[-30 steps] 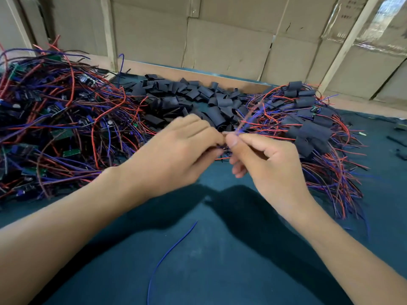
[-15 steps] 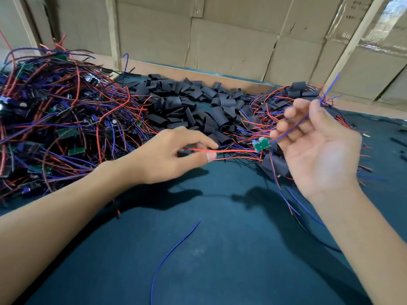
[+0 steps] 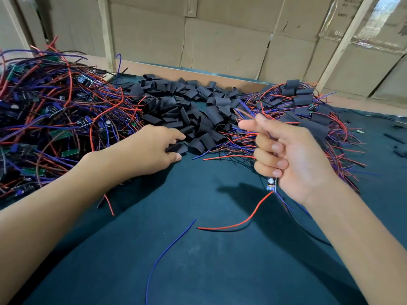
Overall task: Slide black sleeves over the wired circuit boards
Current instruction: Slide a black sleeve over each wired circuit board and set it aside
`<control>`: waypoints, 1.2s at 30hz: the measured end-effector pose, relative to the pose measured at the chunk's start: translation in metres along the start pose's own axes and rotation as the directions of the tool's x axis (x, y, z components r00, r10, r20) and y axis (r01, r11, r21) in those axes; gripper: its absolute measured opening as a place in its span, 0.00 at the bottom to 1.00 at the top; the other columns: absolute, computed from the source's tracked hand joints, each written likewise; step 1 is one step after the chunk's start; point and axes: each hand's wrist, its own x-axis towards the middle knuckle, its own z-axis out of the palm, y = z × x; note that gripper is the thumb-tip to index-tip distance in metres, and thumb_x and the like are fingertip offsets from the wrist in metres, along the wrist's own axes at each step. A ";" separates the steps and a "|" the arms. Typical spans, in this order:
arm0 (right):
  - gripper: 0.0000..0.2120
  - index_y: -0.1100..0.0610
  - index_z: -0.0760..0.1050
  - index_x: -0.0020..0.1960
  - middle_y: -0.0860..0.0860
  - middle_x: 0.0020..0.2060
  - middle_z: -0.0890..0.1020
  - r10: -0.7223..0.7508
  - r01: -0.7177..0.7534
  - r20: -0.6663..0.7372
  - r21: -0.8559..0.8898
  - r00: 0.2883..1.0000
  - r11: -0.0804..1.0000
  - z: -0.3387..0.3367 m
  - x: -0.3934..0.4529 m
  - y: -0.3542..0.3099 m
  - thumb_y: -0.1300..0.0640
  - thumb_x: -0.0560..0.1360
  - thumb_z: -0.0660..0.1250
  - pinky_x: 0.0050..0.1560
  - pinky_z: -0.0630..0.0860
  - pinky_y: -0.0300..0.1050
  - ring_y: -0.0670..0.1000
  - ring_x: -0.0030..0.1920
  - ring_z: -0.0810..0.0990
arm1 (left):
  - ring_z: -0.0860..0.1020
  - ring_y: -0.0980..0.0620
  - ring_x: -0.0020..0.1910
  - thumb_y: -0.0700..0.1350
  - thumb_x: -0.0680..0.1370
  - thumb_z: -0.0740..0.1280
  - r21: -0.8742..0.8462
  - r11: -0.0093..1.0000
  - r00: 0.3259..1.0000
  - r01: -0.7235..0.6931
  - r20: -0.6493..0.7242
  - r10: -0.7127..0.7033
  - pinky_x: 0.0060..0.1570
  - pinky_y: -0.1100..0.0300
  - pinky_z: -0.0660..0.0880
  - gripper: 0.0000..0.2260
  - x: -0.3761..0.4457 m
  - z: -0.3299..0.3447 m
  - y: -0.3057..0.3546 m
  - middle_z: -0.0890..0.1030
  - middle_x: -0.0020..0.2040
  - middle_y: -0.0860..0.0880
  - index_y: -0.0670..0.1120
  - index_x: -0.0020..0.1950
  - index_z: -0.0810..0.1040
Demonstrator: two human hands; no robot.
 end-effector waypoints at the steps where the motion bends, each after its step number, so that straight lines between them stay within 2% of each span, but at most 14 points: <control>1: 0.16 0.58 0.86 0.54 0.47 0.28 0.55 0.035 -0.035 0.012 -0.054 0.999 0.998 0.002 0.000 0.001 0.47 0.78 0.67 0.23 0.51 0.39 0.46 0.23 0.52 | 0.79 0.50 0.60 0.51 0.77 0.73 -0.070 0.997 0.999 0.037 0.002 -0.037 0.56 0.61 0.72 0.28 0.001 0.000 -0.001 0.80 0.64 0.50 0.56 0.75 0.69; 4: 0.17 0.57 0.87 0.52 0.48 0.30 0.53 0.094 -0.088 0.032 -0.159 0.995 0.983 0.006 -0.001 0.004 0.45 0.76 0.69 0.24 0.50 0.40 0.47 0.24 0.51 | 0.79 0.53 0.52 0.48 0.71 0.78 -0.249 0.963 0.994 0.107 0.005 -0.109 0.43 0.67 0.69 0.34 0.001 -0.002 -0.003 0.82 0.58 0.53 0.57 0.74 0.69; 8: 0.14 0.59 0.87 0.46 0.48 0.29 0.53 0.076 -0.069 0.035 -0.182 0.996 0.981 0.009 -0.003 0.006 0.49 0.77 0.69 0.24 0.51 0.40 0.47 0.23 0.51 | 0.79 0.61 0.52 0.45 0.72 0.77 -0.310 0.949 0.986 -0.056 -0.164 0.004 0.45 0.76 0.69 0.32 -0.005 -0.001 0.009 0.81 0.54 0.59 0.59 0.72 0.69; 10: 0.13 0.59 0.86 0.42 0.48 0.28 0.53 0.066 -0.061 0.021 -0.171 0.998 0.983 0.009 -0.004 0.005 0.51 0.76 0.69 0.23 0.52 0.39 0.47 0.23 0.51 | 0.78 0.65 0.53 0.44 0.72 0.77 -0.360 0.915 0.966 -0.184 -0.236 0.102 0.50 0.71 0.74 0.31 -0.010 0.000 0.019 0.81 0.54 0.61 0.59 0.72 0.70; 13: 0.12 0.58 0.85 0.37 0.47 0.26 0.54 0.060 -0.057 0.013 -0.167 0.998 0.984 0.009 -0.004 0.004 0.53 0.75 0.69 0.24 0.52 0.39 0.46 0.22 0.52 | 0.78 0.62 0.56 0.41 0.73 0.76 -0.412 0.850 0.925 -0.328 -0.322 0.201 0.55 0.63 0.75 0.29 -0.016 0.000 0.030 0.82 0.55 0.61 0.57 0.71 0.71; 16: 0.13 0.57 0.83 0.34 0.47 0.25 0.55 0.044 -0.041 0.012 -0.185 0.999 0.982 0.010 -0.005 0.004 0.55 0.75 0.68 0.24 0.51 0.39 0.46 0.22 0.52 | 0.79 0.56 0.56 0.40 0.74 0.76 -0.433 0.806 0.890 -0.404 -0.389 0.237 0.57 0.59 0.76 0.27 -0.019 0.001 0.036 0.83 0.55 0.61 0.55 0.70 0.73; 19: 0.13 0.57 0.83 0.34 0.47 0.25 0.55 0.023 -0.022 -0.002 -0.213 1.000 0.977 0.010 -0.004 0.007 0.55 0.75 0.69 0.25 0.50 0.39 0.47 0.22 0.51 | 0.80 0.51 0.55 0.38 0.73 0.77 -0.542 0.713 0.885 -0.446 -0.385 0.262 0.56 0.54 0.78 0.28 -0.020 0.001 0.040 0.84 0.54 0.57 0.54 0.70 0.73; 24: 0.12 0.59 0.84 0.34 0.47 0.23 0.56 -0.014 0.011 -0.008 -0.304 1.000 0.953 0.013 -0.002 0.013 0.51 0.70 0.71 0.26 0.53 0.38 0.51 0.24 0.50 | 0.81 0.52 0.52 0.37 0.73 0.76 -0.586 0.634 0.859 -0.504 -0.418 0.296 0.57 0.59 0.77 0.26 -0.021 0.003 0.045 0.85 0.52 0.55 0.51 0.69 0.74; 26: 0.13 0.60 0.85 0.36 0.48 0.23 0.56 -0.031 0.032 0.008 -0.330 0.999 0.943 0.013 -0.001 0.016 0.50 0.70 0.71 0.26 0.58 0.39 0.51 0.22 0.55 | 0.81 0.51 0.51 0.35 0.74 0.75 -0.575 0.645 0.855 -0.503 -0.440 0.275 0.57 0.62 0.77 0.24 -0.022 0.005 0.046 0.85 0.50 0.55 0.50 0.67 0.75; 28: 0.12 0.60 0.86 0.39 0.50 0.24 0.61 -0.064 0.072 0.035 -0.337 0.997 0.939 0.013 0.000 0.020 0.51 0.72 0.71 0.27 0.68 0.42 0.52 0.23 0.64 | 0.82 0.51 0.50 0.34 0.74 0.75 -0.566 0.663 0.851 -0.490 -0.474 0.225 0.58 0.65 0.77 0.23 -0.023 0.005 0.046 0.84 0.49 0.55 0.52 0.65 0.77; 30: 0.12 0.58 0.86 0.41 0.51 0.26 0.73 -0.056 0.074 0.063 -0.329 0.996 0.941 0.014 0.002 0.023 0.49 0.75 0.73 0.35 0.77 0.46 0.53 0.28 0.76 | 0.83 0.53 0.48 0.35 0.74 0.75 -0.561 0.677 0.843 -0.476 -0.510 0.170 0.57 0.65 0.77 0.22 -0.023 0.002 0.046 0.84 0.47 0.57 0.54 0.63 0.78; 32: 0.13 0.57 0.86 0.44 0.52 0.35 0.85 -0.012 0.039 0.073 -0.385 0.997 0.922 0.011 0.003 0.024 0.47 0.75 0.74 0.49 0.80 0.50 0.53 0.38 0.84 | 0.84 0.54 0.48 0.36 0.73 0.76 -0.571 0.685 0.831 -0.452 -0.548 0.091 0.59 0.60 0.79 0.22 -0.022 -0.003 0.046 0.85 0.46 0.56 0.57 0.61 0.78; 34: 0.07 0.58 0.85 0.45 0.55 0.42 0.88 0.025 0.010 0.070 -0.467 0.997 0.884 0.008 0.003 0.023 0.54 0.76 0.75 0.55 0.79 0.52 0.55 0.45 0.87 | 0.84 0.54 0.49 0.38 0.73 0.76 -0.593 0.687 0.810 -0.421 -0.587 -0.010 0.60 0.53 0.79 0.21 -0.019 -0.010 0.042 0.86 0.46 0.55 0.60 0.58 0.78; 36: 0.01 0.59 0.84 0.46 0.57 0.43 0.88 0.061 -0.046 0.017 -0.469 0.998 0.882 0.006 0.003 0.020 0.62 0.76 0.73 0.53 0.81 0.49 0.57 0.45 0.87 | 0.84 0.56 0.48 0.39 0.73 0.76 -0.607 0.693 0.782 -0.389 -0.615 -0.100 0.59 0.56 0.79 0.20 -0.016 -0.015 0.036 0.86 0.45 0.58 0.59 0.58 0.77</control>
